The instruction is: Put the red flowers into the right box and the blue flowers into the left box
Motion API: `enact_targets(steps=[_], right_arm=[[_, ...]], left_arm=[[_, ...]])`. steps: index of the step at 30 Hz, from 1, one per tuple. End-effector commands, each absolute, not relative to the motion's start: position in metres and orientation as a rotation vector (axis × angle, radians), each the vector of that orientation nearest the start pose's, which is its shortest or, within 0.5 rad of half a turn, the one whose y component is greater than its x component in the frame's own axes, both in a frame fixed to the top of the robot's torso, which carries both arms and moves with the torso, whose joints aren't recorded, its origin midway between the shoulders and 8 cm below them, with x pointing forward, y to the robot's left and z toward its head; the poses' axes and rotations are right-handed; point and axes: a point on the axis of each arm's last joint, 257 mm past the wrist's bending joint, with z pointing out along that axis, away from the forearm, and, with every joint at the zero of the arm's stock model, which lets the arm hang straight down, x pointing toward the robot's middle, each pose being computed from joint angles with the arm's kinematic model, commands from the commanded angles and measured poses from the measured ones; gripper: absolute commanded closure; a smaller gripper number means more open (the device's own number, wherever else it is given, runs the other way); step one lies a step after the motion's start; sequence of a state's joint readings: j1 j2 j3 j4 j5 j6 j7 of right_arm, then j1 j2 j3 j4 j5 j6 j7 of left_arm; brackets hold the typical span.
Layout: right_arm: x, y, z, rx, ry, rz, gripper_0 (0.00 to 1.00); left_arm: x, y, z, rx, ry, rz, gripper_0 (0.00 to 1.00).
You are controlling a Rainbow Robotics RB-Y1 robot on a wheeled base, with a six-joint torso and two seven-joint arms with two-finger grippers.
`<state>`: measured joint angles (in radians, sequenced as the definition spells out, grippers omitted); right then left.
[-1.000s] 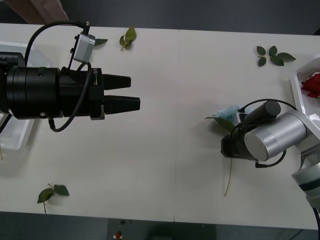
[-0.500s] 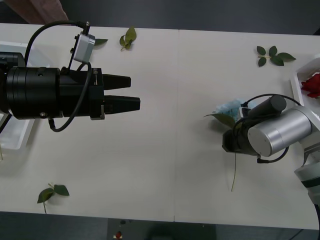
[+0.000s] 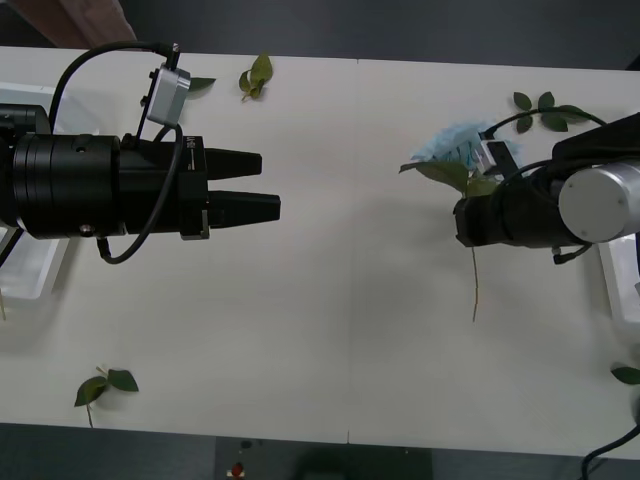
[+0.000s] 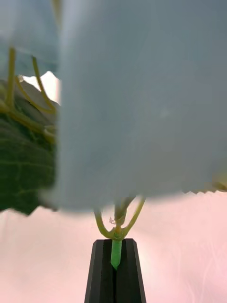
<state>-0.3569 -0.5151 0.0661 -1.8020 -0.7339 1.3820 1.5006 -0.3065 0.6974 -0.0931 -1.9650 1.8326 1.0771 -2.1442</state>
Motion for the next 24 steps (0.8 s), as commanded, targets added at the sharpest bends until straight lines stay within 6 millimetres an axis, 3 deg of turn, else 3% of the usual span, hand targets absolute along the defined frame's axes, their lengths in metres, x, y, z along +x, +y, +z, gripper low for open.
enact_targets(steps=[1,13,18,24], right_arm=[[0.506,-0.178,-0.177,-0.577,2.274,0.404,1.00],[0.484,-0.120,-0.075,-0.767,1.975,0.854,1.00],[0.479,-0.102,-0.041,-0.804,1.869,1.014,1.00],[0.471,-0.079,-0.003,-0.833,1.766,1.142,1.00]], left_arm=[[0.384,0.059,-0.047,1.003,1.611,-1.085,0.00],[0.384,0.059,-0.047,1.003,1.611,-1.085,0.00],[0.388,0.058,-0.048,0.980,1.614,-1.106,0.00],[0.382,0.051,-0.028,0.952,1.569,-1.188,0.00]])
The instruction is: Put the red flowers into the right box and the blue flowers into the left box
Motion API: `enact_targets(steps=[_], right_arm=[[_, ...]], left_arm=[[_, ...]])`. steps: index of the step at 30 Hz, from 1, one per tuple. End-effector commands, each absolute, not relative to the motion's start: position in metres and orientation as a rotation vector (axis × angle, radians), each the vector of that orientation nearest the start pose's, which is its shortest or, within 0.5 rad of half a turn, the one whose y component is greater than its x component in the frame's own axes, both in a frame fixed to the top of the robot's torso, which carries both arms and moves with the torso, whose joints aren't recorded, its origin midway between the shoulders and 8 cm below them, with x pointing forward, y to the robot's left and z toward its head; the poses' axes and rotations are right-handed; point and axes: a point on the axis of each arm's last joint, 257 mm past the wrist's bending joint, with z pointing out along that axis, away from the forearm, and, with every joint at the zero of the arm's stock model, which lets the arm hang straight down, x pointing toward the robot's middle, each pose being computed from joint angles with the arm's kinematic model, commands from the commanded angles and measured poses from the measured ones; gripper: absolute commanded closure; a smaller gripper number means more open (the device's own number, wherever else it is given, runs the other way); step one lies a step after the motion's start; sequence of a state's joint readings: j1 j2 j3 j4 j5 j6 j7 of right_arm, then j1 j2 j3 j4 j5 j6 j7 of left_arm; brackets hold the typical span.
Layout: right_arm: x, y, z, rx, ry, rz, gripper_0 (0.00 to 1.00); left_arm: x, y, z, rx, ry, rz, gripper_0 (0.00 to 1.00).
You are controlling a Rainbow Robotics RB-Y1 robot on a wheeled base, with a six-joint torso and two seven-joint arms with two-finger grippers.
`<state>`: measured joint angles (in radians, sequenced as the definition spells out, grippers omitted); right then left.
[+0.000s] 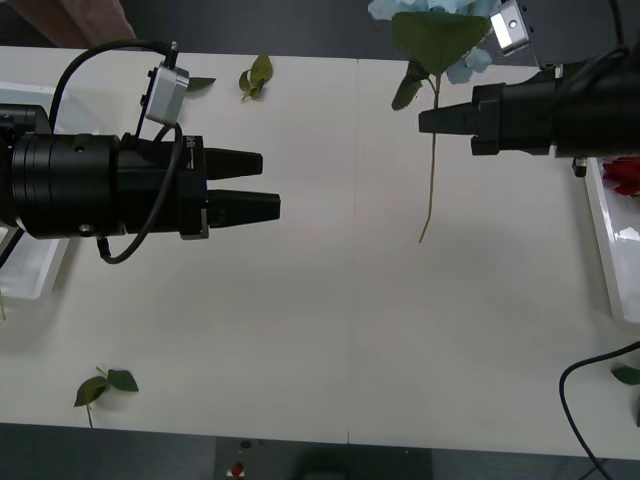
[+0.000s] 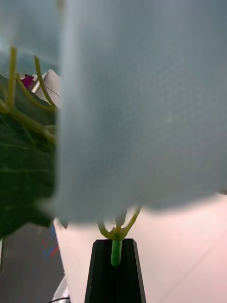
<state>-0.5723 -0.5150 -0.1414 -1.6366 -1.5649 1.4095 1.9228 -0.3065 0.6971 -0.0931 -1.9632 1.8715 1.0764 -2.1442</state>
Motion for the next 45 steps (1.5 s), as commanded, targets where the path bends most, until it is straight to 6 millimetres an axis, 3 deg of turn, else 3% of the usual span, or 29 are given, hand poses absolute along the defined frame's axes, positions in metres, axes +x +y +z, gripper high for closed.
enact_targets(steps=[1,7,14,24,34,39,40,41,42,44,45], right_arm=[[0.470,-0.075,0.005,-0.833,1.747,1.158,1.00],[0.457,-0.060,0.037,-0.834,1.656,1.275,1.00],[0.439,-0.052,0.059,-0.851,1.595,1.383,1.00],[0.438,-0.051,0.057,-0.851,1.601,1.395,1.00],[0.438,-0.051,0.057,-0.851,1.601,1.395,1.00],[0.438,-0.051,0.057,-0.851,1.601,1.395,1.00],[0.438,-0.051,0.057,-0.851,1.601,1.395,1.00],[0.438,-0.051,0.057,-0.851,1.601,1.395,1.00],[0.438,-0.051,0.057,-0.851,1.601,1.395,1.00],[0.438,-0.051,0.057,-0.851,1.601,1.395,1.00],[0.438,-0.051,0.057,-0.851,1.601,1.395,1.00]], left_arm=[[0.383,0.050,-0.025,0.952,1.565,-1.189,0.00],[0.394,0.043,-0.017,0.921,1.572,-1.212,0.00],[0.410,0.022,-0.011,0.847,1.554,-1.257,0.00],[0.422,-0.018,0.001,0.830,1.534,-1.335,0.00],[0.443,-0.060,-0.001,0.835,1.554,-1.383,0.00],[0.440,-0.075,-0.003,0.863,1.560,-1.390,0.00],[0.440,-0.075,-0.002,0.865,1.559,-1.390,0.10],[0.439,-0.076,-0.001,0.873,1.557,-1.387,0.45],[0.438,-0.078,-0.001,0.878,1.557,-1.388,0.75],[0.435,-0.081,-0.004,0.891,1.562,-1.388,1.00],[0.433,-0.083,-0.005,0.901,1.564,-1.389,1.00]])
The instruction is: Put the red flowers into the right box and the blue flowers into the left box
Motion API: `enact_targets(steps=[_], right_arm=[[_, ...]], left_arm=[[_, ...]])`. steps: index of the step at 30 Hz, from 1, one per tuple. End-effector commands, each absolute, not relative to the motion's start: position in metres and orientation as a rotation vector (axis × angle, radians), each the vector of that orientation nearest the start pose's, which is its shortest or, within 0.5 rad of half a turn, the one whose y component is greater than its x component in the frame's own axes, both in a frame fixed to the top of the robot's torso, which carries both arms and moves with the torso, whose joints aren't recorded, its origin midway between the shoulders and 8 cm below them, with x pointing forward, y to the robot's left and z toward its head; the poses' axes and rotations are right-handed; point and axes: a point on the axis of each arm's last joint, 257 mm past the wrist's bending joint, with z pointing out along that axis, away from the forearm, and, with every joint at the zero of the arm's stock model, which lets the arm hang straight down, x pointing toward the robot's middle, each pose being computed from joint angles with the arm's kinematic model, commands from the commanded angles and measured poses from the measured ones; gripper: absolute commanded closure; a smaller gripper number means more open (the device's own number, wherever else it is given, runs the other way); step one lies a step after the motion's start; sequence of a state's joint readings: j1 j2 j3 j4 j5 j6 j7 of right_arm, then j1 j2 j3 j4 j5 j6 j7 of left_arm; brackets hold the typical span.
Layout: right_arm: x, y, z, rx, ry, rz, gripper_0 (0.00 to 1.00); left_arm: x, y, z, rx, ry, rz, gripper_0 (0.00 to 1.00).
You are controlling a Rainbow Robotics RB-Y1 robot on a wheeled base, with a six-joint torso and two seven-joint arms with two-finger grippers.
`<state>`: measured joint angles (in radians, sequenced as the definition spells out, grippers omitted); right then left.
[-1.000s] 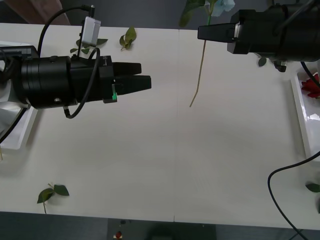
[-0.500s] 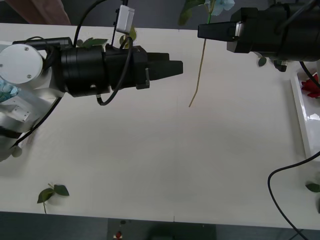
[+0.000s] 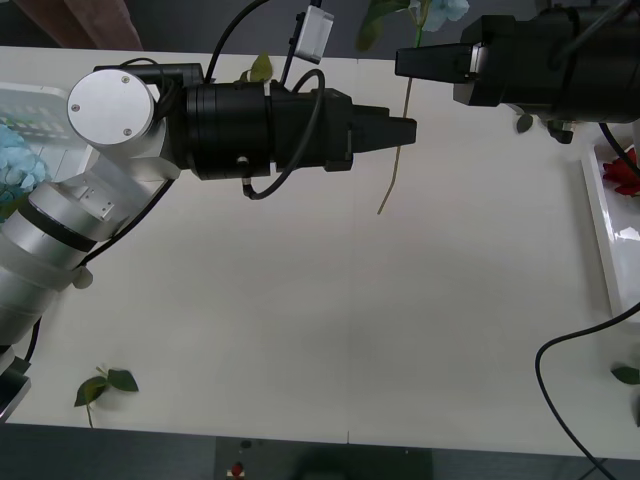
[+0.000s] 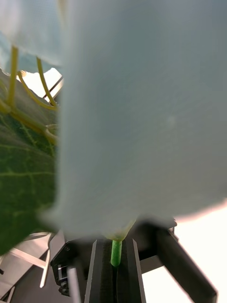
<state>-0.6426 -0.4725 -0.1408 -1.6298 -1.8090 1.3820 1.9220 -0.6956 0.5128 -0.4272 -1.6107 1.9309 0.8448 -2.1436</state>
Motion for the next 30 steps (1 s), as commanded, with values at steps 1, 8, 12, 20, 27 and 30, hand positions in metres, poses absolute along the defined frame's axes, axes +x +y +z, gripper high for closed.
enact_targets(steps=[1,8,12,20,27,30], right_arm=[[0.4375,-0.0506,0.0572,-0.851,1.601,1.395,1.00],[0.4375,-0.0506,0.0572,-0.851,1.601,1.395,1.00],[0.4375,-0.0506,0.0572,-0.851,1.601,1.395,1.00],[0.4375,-0.0506,0.0572,-0.851,1.601,1.395,0.52],[0.4375,-0.0506,0.0572,-0.851,1.601,1.395,0.00],[0.4375,-0.0506,0.0572,-0.851,1.601,1.395,0.00]], left_arm=[[0.4323,-0.0839,-0.0068,0.904,1.567,-1.390,1.00],[0.4310,-0.0858,-0.0068,0.906,1.565,-1.394,1.00],[0.4290,-0.0889,-0.0056,0.906,1.559,-1.404,1.00],[0.4278,-0.0904,-0.0048,0.905,1.556,-1.411,1.00],[0.4289,-0.0891,-0.0020,0.898,1.553,-1.415,1.00],[0.4301,-0.0843,-0.0031,0.890,1.563,-1.419,1.00]])
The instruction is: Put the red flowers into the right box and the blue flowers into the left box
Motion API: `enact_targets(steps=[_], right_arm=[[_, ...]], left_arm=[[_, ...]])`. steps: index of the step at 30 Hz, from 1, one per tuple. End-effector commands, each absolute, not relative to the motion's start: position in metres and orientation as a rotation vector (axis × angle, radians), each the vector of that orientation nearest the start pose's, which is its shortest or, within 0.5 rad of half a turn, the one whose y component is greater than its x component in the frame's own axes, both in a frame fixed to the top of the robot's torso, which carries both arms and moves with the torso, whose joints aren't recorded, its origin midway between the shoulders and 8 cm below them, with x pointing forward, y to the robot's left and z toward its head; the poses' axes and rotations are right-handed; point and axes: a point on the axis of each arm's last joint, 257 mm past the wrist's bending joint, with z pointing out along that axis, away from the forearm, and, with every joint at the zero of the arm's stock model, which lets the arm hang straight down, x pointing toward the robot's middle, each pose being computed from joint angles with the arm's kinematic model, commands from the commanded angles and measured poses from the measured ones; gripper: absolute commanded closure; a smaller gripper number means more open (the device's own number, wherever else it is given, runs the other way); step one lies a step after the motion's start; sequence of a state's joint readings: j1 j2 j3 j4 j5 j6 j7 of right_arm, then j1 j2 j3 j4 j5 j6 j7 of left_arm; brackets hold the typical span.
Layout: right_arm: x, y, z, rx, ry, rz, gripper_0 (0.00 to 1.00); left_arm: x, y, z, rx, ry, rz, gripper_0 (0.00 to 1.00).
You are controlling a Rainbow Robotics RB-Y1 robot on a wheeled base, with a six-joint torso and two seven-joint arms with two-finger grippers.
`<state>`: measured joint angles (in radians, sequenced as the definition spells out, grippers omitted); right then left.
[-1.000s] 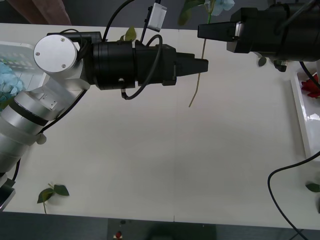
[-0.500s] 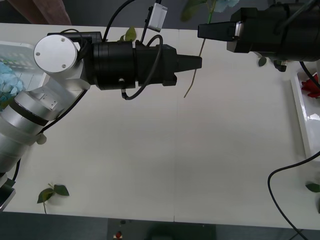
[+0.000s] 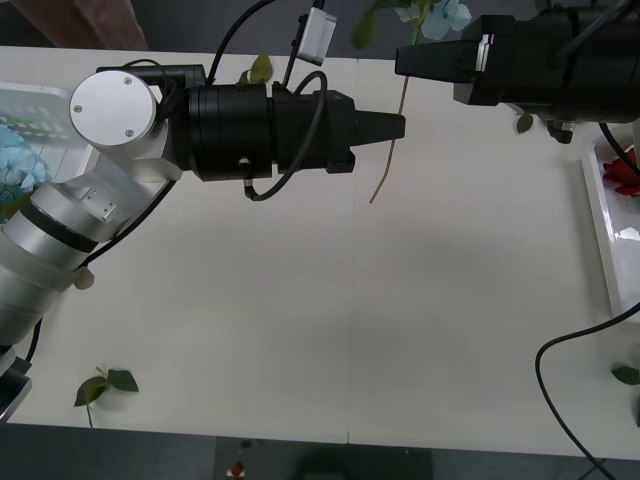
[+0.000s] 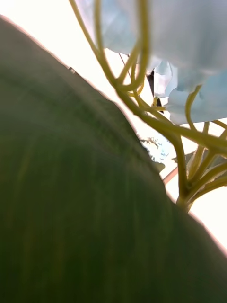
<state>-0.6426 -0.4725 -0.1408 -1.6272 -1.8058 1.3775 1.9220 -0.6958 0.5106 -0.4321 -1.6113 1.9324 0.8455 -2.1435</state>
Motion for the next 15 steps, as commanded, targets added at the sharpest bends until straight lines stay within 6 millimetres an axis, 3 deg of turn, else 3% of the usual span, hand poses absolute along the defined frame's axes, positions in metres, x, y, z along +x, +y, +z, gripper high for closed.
enact_targets(steps=[1,4,10,13,15], right_arm=[[0.438,-0.051,0.057,-0.851,1.601,1.395,0.00],[0.438,-0.051,0.057,-0.851,1.601,1.395,0.00],[0.438,-0.051,0.057,-0.851,1.601,1.395,0.00],[0.438,-0.051,0.057,-0.851,1.601,1.395,0.00],[0.438,-0.051,0.057,-0.851,1.601,1.395,0.00]], left_arm=[[0.431,-0.082,-0.003,0.887,1.568,-1.417,1.00],[0.437,-0.061,-0.001,0.869,1.591,-1.412,1.00],[0.453,0.009,0.009,0.833,1.634,-1.351,1.00],[0.460,0.057,0.007,0.792,1.670,-1.299,1.00],[0.463,0.102,0.004,0.747,1.707,-1.242,1.00]])
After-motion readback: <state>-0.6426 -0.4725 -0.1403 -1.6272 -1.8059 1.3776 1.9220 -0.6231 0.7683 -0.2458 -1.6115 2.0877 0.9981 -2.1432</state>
